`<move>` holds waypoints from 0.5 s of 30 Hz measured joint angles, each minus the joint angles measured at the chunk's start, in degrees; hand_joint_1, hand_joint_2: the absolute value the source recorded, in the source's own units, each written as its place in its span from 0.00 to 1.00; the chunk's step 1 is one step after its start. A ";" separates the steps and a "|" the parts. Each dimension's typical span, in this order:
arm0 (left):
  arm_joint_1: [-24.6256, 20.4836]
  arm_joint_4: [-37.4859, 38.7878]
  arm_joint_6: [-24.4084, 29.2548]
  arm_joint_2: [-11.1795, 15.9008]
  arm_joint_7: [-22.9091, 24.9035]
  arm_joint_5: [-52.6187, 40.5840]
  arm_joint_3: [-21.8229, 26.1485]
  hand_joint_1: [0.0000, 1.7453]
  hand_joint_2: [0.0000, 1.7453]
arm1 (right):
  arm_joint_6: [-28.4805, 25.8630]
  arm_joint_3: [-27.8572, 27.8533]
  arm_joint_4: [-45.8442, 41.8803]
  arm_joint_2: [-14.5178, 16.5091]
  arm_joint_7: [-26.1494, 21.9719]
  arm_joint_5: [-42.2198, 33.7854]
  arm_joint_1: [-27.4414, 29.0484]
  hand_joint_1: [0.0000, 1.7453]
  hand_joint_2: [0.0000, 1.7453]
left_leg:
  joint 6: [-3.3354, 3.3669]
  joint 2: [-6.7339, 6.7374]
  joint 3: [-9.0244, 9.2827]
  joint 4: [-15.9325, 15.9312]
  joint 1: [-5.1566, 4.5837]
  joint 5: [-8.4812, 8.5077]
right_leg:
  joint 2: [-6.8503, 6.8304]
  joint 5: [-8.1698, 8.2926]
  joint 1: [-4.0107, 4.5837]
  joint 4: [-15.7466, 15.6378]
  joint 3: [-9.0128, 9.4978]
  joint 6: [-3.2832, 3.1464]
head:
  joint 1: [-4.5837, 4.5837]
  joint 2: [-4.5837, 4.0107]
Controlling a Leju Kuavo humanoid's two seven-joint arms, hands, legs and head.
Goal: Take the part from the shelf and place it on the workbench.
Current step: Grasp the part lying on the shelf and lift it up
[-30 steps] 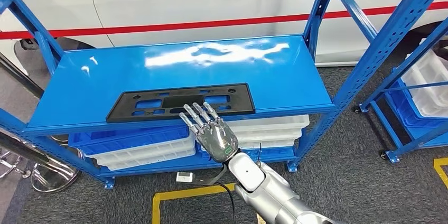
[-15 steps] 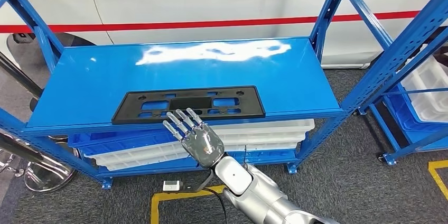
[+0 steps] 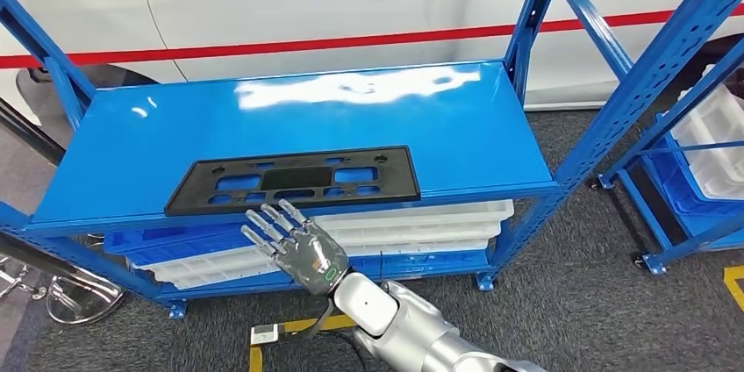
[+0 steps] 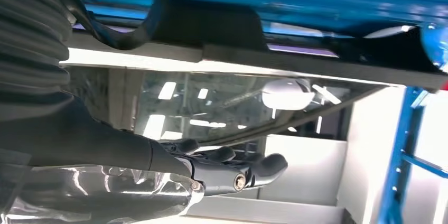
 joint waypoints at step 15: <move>0.21 0.02 -0.35 0.04 -0.22 -0.40 -0.09 0.00 0.00 | 0.00 0.89 1.85 0.91 0.14 0.00 -0.30 0.00 1.00 | 3.35 0.04 6.15 -11.06 -0.22 5.34 | 0.18 -5.88 0.29 10.15 -3.14 2.73 | 0.03 0.01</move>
